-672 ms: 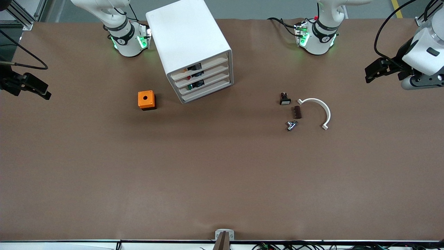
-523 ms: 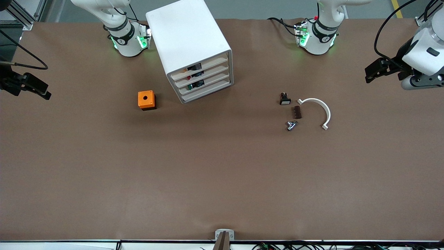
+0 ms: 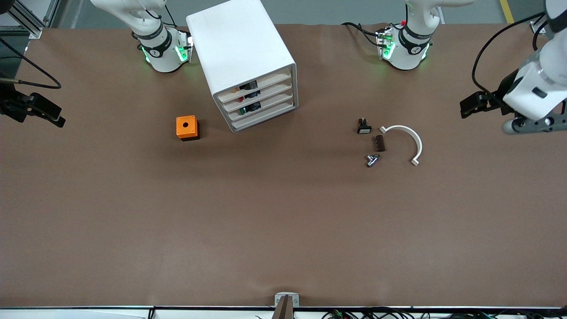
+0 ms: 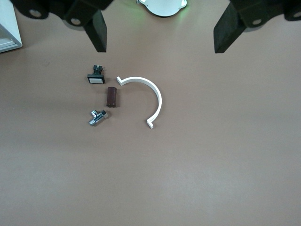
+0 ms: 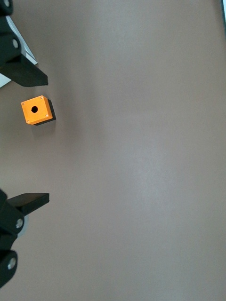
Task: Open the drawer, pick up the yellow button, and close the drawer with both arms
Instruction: 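Move the left gripper toward the cabinet drawer while the right gripper rises, then grasp the white drawer front with the left gripper, then pull the drawer open with the left gripper while the right gripper approaches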
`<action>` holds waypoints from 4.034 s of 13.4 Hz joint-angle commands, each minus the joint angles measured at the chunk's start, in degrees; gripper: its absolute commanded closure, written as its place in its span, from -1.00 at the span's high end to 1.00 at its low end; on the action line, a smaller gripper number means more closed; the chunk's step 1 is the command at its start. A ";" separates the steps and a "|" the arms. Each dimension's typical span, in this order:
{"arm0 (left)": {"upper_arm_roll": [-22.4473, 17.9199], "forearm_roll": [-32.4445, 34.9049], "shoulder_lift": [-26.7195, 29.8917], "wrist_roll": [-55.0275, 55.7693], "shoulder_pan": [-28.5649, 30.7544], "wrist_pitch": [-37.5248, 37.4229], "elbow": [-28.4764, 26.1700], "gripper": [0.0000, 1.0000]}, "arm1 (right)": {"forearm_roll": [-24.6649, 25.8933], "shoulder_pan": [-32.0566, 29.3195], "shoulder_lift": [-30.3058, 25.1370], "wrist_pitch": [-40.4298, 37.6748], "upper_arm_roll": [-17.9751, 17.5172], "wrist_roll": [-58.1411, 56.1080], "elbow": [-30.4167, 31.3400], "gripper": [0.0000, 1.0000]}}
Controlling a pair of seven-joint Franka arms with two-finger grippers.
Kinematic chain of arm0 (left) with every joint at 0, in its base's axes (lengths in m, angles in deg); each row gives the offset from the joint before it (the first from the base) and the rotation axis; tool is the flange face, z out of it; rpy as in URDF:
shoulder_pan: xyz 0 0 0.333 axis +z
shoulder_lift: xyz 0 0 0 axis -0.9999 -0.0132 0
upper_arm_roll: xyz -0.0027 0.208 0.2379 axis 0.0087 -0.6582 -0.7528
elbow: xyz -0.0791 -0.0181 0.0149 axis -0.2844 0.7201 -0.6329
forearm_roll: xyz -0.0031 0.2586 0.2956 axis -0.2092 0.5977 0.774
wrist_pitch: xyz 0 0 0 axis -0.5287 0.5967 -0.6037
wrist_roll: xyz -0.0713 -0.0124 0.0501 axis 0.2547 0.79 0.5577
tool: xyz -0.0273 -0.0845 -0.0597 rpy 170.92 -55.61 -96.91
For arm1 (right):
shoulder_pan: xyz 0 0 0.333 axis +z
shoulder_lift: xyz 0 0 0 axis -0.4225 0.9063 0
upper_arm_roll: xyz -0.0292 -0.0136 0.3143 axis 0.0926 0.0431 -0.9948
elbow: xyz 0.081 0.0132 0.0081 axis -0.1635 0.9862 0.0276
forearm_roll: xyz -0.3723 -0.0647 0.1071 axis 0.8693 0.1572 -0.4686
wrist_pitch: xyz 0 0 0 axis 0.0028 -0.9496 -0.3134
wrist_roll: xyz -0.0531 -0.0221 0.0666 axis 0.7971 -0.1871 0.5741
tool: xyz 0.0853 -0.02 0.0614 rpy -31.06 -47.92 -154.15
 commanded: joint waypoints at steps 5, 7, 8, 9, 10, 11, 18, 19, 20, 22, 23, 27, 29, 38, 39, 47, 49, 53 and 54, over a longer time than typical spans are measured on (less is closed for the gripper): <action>1.51 -3.43 -11.89 10.62 -3.39 7.88 2.42 0.99 | -0.23 0.41 0.61 0.98 -0.16 -0.42 0.28 1.00; 1.77 -3.53 -16.10 18.53 -5.59 10.70 2.51 0.99 | -0.23 0.58 0.87 1.68 -0.16 -0.42 0.54 1.00; 1.86 -3.53 -18.21 21.96 -6.47 12.02 2.51 0.99 | -0.15 0.67 1.39 2.99 -0.16 -0.42 0.63 1.00; 1.77 -3.88 -20.06 25.04 -8.04 13.25 2.51 0.99 | -0.15 0.93 2.18 3.52 -0.16 -0.42 0.63 1.00; 1.86 -4.75 -21.65 28.20 -9.28 13.96 2.60 0.99 | -0.15 1.02 2.71 3.53 -0.16 -0.42 0.45 1.00; 1.77 -5.98 -23.32 32.93 -10.59 14.23 2.60 0.99 | -0.15 1.55 3.33 3.09 -0.16 -0.42 0.54 1.00; 1.86 -13.97 -29.92 68.69 -20.44 14.23 3.92 0.99 | -0.67 3.66 6.23 3.53 -0.16 5.96 0.80 1.00; 1.94 -15.99 -30.10 73.54 -21.23 14.14 3.92 0.99 | -0.76 4.62 6.67 3.35 -0.16 9.57 0.80 1.00; 1.95 -18.71 -30.19 78.20 -23.16 14.14 3.92 0.99 | -0.76 5.58 6.76 3.18 -0.24 13.95 0.80 1.00; 1.95 -21.80 -30.71 88.30 -25.71 14.14 3.92 0.99 | -1.98 7.70 6.76 2.82 -0.86 24.23 0.72 1.00; 2.03 -24.51 -30.98 93.31 -26.25 14.14 3.92 0.99 | -2.69 8.14 6.76 2.74 -1.56 27.67 0.72 1.00; 2.03 -37.43 -33.35 106.43 -26.52 9.60 3.39 0.99 | -8.83 8.32 6.76 2.56 -4.90 48.83 0.37 1.00; 2.03 -42.00 -33.88 111.78 -26.60 5.89 3.39 0.99 | -10.51 8.84 6.76 2.56 -5.08 54.23 0.37 1.00; 2.21 -58.36 -37.22 127.90 -29.76 0.53 3.48 0.82 | -20.62 12.53 7.38 3.96 -5.08 73.40 0.37 1.00; 2.21 -58.55 -37.57 127.99 -30.64 0.35 3.48 0.76 | -20.62 13.15 7.46 4.40 -5.08 75.06 0.37 1.00; 2.04 -59.87 -38.28 129.83 -32.23 -0.36 3.57 -1.00 | -20.53 18.42 7.99 8.71 -5.08 80.62 0.37 1.00; 1.42 -59.17 -38.27 129.75 -31.62 -0.36 3.74 -1.00 | -20.36 19.65 8.25 9.93 -5.08 83.24 0.45 1.00; -0.08 -54.78 -38.27 128.26 -26.70 -0.36 6.63 -1.00 | -19.75 23.34 9.05 9.24 -4.99 83.78 1.07 1.00; -0.34 -54.68 -38.27 127.82 -25.82 -0.27 7.51 -1.00 | -19.66 24.39 9.48 9.33 -4.99 83.78 1.16 0.99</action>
